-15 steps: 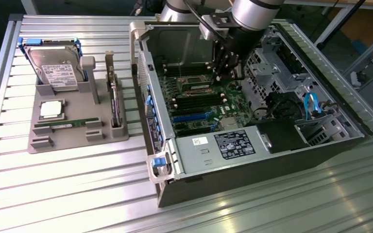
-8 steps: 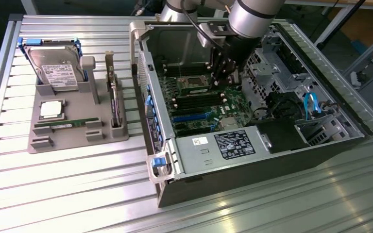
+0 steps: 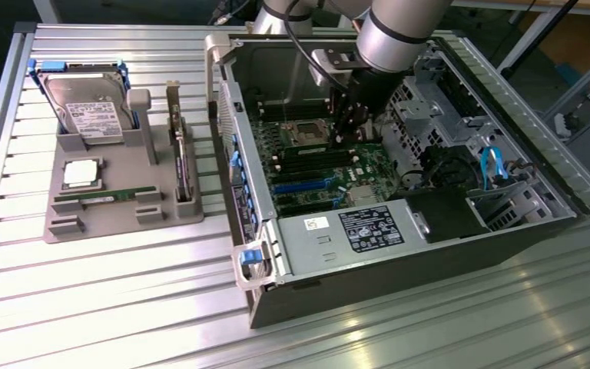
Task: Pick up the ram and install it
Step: 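Insert the ram into the slot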
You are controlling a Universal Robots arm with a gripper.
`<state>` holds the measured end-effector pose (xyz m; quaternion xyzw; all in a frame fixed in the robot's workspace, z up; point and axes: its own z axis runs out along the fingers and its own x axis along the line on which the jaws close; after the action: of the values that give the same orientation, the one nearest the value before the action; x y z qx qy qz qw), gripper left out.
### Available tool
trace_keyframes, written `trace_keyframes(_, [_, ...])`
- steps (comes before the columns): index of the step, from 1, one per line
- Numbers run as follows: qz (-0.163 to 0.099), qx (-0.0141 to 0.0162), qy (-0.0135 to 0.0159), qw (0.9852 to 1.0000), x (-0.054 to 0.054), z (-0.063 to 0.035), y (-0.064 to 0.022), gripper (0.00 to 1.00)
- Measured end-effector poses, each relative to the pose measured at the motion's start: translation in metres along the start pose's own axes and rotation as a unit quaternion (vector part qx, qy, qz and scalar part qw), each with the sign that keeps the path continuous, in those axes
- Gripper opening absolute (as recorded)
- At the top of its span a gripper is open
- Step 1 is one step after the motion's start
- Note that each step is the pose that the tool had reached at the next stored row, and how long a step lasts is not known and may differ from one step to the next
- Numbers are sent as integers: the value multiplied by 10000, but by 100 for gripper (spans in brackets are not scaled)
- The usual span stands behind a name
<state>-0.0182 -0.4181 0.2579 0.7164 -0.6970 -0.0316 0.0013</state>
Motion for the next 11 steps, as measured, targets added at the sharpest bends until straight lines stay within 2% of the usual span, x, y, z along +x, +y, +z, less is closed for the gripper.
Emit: trace_keyframes(11, [148,8,-10,9999,0,19,-6,12])
